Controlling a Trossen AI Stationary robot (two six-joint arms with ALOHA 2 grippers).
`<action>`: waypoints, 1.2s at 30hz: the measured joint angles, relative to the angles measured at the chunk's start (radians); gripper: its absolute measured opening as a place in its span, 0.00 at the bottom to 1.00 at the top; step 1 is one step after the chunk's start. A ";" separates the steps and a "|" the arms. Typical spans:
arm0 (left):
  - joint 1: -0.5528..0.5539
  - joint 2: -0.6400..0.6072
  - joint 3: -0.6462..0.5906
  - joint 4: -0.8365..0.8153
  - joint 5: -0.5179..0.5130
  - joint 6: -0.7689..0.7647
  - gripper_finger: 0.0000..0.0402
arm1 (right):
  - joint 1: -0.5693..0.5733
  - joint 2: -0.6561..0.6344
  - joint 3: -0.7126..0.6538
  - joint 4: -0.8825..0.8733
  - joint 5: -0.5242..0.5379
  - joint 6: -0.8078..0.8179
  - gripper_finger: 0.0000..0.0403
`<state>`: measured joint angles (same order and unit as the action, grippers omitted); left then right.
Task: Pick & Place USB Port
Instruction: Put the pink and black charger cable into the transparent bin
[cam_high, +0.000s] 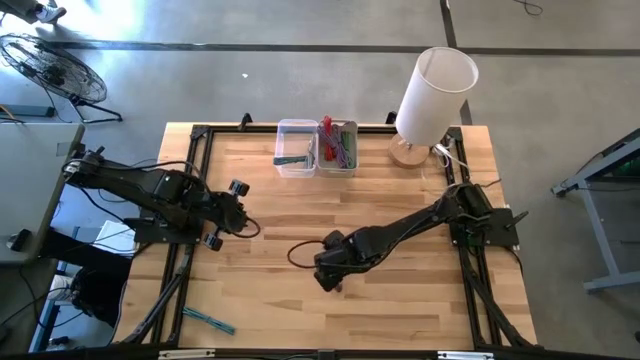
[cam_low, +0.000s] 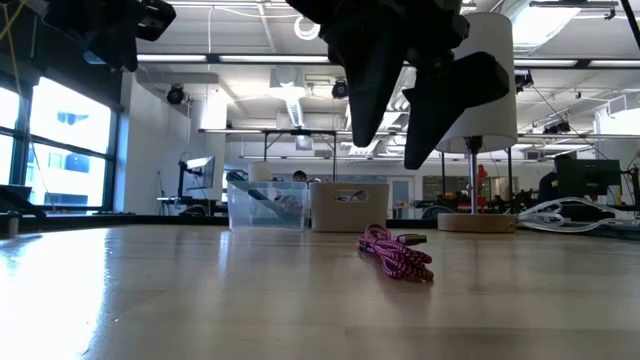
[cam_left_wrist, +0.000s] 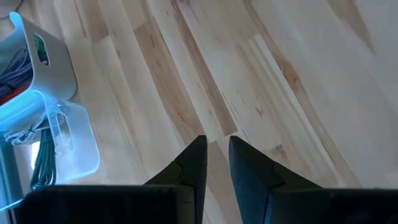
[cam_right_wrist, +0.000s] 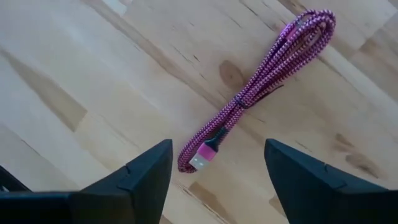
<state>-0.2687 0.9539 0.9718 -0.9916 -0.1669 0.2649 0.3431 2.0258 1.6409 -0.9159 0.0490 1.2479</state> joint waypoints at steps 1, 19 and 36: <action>0.000 -0.004 0.000 -0.003 0.000 0.000 0.16 | 0.000 0.000 0.000 0.001 0.000 0.014 0.61; 0.000 -0.043 0.000 -0.010 0.001 0.027 0.16 | -0.001 0.062 0.000 0.098 -0.025 0.197 0.61; 0.000 -0.044 0.000 -0.016 0.065 0.049 0.16 | -0.018 0.168 0.000 0.111 -0.089 0.235 0.61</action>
<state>-0.2690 0.9100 0.9722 -1.0075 -0.1015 0.3138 0.3250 2.1936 1.6411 -0.8052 -0.0396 1.4826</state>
